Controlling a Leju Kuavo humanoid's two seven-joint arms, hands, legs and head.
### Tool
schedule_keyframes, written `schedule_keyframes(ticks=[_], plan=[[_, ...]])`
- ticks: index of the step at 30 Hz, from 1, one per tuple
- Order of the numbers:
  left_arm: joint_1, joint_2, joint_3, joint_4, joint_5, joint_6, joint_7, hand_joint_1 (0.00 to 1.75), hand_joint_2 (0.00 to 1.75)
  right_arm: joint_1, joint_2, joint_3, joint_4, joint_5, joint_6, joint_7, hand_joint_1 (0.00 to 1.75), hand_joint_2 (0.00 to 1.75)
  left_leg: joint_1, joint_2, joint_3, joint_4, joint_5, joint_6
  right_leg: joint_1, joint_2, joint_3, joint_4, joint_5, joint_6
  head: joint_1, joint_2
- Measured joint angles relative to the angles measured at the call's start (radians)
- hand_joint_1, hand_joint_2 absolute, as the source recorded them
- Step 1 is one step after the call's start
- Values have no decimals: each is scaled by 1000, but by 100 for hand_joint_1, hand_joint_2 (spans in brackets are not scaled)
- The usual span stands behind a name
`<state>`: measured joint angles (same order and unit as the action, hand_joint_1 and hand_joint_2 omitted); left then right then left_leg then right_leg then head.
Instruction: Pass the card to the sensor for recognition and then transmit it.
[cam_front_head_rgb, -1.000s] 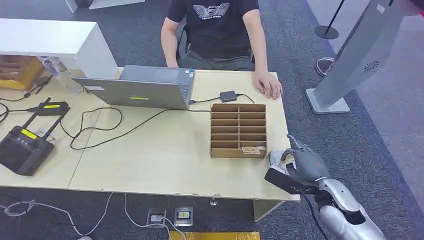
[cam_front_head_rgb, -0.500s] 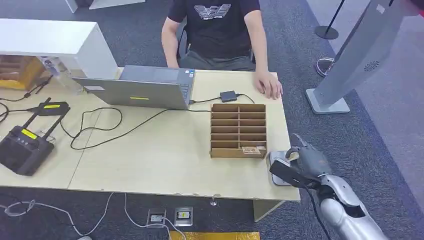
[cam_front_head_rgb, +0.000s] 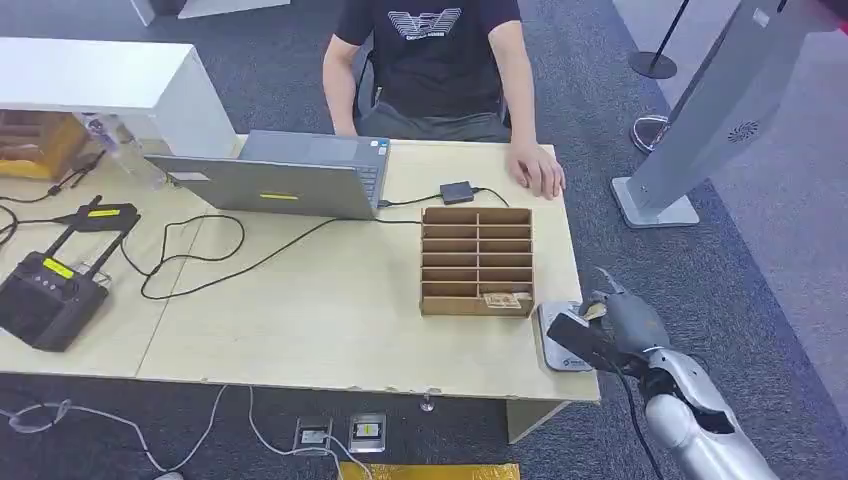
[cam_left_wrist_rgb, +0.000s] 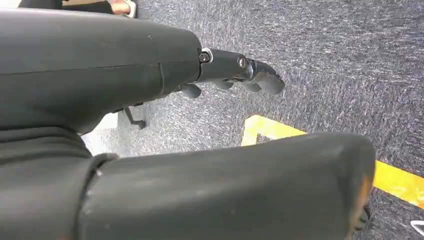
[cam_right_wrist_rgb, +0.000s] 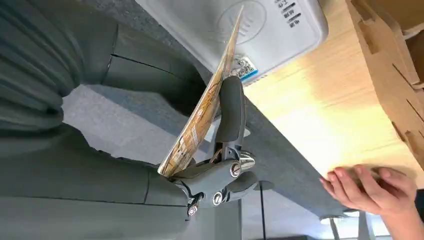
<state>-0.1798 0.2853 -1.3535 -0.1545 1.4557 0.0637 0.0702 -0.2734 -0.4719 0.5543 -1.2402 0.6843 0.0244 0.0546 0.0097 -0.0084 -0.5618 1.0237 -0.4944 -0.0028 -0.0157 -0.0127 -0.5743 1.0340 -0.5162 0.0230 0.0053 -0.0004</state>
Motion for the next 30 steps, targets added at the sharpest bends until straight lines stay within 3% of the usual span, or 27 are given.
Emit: schedule_keyframes(ticks=[19, 24, 30], plan=[[0, 0, 0, 0, -8, -8, 0, 0, 0, 31, 10, 30, 13, -39, -59, 15, 175, 175, 0, 0, 0, 0, 0, 0, 0, 2, 0, 0, 0, 0, 0, 0], [0, 1, 0, 0, -8, -8, 0, 0, 0, 26, 10, 32, 14, -39, -51, 18, 175, 175, 0, 1, 1, 0, 0, 0, 0, 2, 0, 0, 0, 0, 0, 0], [0, 1, 0, 0, -9, -11, -10, 0, 0, 22, 4, 19, -32, -29, 10, 55, 175, 175, 0, 1, 1, 0, 0, 0, 0, 2, 1, 0, 0, 0, 0, 0]])
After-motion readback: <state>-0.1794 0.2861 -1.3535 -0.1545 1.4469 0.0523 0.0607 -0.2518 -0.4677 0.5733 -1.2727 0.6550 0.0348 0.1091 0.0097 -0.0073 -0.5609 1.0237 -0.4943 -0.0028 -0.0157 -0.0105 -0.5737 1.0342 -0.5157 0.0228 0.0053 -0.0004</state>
